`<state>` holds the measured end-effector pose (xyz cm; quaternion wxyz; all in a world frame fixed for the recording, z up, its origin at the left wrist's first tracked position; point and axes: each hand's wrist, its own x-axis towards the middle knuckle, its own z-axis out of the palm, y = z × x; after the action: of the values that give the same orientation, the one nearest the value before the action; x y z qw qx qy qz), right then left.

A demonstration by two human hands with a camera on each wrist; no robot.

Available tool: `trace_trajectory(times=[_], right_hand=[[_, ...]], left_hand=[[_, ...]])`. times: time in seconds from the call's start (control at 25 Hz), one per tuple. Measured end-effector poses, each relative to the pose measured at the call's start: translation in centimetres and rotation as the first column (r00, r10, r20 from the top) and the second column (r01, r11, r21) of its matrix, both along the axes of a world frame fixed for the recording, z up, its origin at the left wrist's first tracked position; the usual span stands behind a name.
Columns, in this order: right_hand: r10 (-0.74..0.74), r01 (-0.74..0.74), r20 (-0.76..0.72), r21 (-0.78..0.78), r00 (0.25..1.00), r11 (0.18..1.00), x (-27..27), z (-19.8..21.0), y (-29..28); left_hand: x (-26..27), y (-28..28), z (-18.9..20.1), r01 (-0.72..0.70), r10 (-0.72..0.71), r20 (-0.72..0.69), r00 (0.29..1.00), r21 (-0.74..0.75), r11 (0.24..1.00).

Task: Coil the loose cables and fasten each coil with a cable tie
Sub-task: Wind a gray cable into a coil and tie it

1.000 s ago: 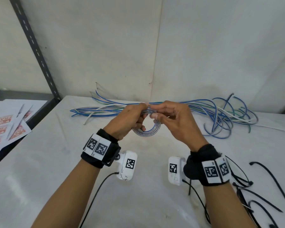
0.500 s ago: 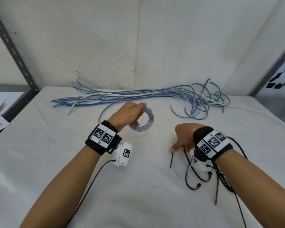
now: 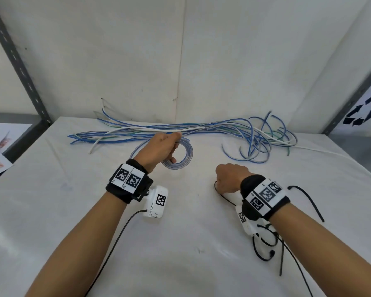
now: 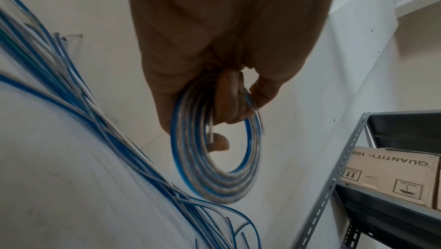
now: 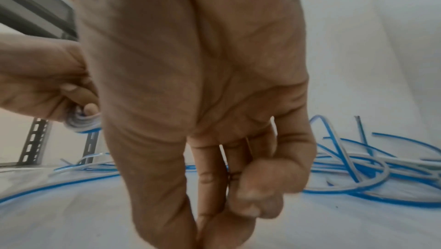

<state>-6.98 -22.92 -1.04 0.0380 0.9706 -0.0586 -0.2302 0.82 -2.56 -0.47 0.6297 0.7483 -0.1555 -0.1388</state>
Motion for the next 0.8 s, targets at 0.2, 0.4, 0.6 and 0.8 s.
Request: trace_trajectory(times=[0.2,0.4,0.6,0.8], right_hand=[[0.079,-0.079,0.052,0.009,0.996,0.997,0.3,-0.1,1.0],[0.009,-0.34,0.514,0.553,0.858,0.76,0.2,4.5,2.8],[0.181,-0.428,0.511,0.421,0.841,0.8,1.3,6.0,6.2],[0.192,-0.311,0.632,0.082,0.751,0.947,3.4,5.9,6.9]], left_hand=[[0.7,0.9,0.1,-0.073,0.072,-0.011,0.997,-0.044,0.996],[1.6,1.7,-0.2,-0.148,0.148,0.006,0.989,-0.041,0.988],[1.4,1.7,0.1,-0.16,0.158,0.108,0.981,0.006,0.987],[1.4,1.9,-0.3,-0.21,0.155,0.331,0.931,0.137,0.968]])
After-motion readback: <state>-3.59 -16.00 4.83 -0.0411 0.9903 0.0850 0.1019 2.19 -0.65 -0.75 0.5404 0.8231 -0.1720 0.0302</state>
